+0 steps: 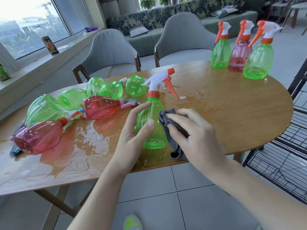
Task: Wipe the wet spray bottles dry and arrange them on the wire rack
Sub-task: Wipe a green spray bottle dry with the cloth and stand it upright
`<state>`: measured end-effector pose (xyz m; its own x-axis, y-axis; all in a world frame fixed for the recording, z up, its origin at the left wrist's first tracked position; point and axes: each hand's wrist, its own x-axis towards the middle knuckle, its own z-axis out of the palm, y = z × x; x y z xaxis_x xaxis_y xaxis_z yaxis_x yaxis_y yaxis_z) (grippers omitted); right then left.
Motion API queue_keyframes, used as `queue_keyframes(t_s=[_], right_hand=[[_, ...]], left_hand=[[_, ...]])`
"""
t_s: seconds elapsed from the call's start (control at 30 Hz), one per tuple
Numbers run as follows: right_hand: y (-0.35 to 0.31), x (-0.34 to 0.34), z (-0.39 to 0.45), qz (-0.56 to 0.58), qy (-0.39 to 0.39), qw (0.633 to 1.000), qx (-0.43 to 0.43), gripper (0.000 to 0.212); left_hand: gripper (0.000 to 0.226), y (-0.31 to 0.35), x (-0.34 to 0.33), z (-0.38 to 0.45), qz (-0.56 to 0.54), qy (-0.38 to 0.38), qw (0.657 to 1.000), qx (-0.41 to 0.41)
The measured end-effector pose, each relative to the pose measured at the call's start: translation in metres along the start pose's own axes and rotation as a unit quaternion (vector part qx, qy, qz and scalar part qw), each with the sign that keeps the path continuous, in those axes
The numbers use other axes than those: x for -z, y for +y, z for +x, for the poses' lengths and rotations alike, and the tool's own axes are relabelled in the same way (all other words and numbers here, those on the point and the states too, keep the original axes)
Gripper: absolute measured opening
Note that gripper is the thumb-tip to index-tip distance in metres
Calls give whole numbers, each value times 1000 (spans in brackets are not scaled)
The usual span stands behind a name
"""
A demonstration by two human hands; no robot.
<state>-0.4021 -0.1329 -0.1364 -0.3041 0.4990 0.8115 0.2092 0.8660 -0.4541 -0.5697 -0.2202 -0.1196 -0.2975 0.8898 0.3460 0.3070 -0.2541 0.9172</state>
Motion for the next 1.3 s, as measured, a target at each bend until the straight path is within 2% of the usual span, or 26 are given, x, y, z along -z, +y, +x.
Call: queue_keyframes(t_s=[0.1,0.2,0.3,0.4,0.47,0.63,0.7,0.87,1.0,1.1,1.2,1.3], right_hand=[[6,1,10,25,3,999,-31,25],[8,2,6,46,-3,999,-26,24],[5,2,-6,67,-28,997,23,23],[2,6,-10,78,-57,991,95,22],[1,10,-9,64,-74,985,142,20],[1,18,-5,27,-105,975,196,21],[2,20,0,38,-89,980,174,22],[9,28,18,94,-14,995,17,24],[10,29,20,136,-8,989,-50,24],[6,28,13,143,-26,988,-60,24],[-1,23,4,142,-51,988,-31,24],[-1,22,5,142,-53,988,-13,23]], left_hand=[[46,-1,2,0,-20,-22,1000,8],[42,-2,1,1,-29,-26,999,11],[39,-4,-2,4,-52,29,998,27],[44,0,-5,8,-141,57,986,67],[44,8,-8,11,-213,64,970,94],[46,14,-13,12,-268,55,956,106],[47,15,-11,13,-289,37,950,109],[64,13,-7,10,-310,-64,943,105],[46,13,-12,8,-330,-75,933,120],[44,15,-18,12,-343,-44,929,131],[46,15,-21,17,-345,-5,930,125],[43,15,-21,20,-338,-9,934,112]])
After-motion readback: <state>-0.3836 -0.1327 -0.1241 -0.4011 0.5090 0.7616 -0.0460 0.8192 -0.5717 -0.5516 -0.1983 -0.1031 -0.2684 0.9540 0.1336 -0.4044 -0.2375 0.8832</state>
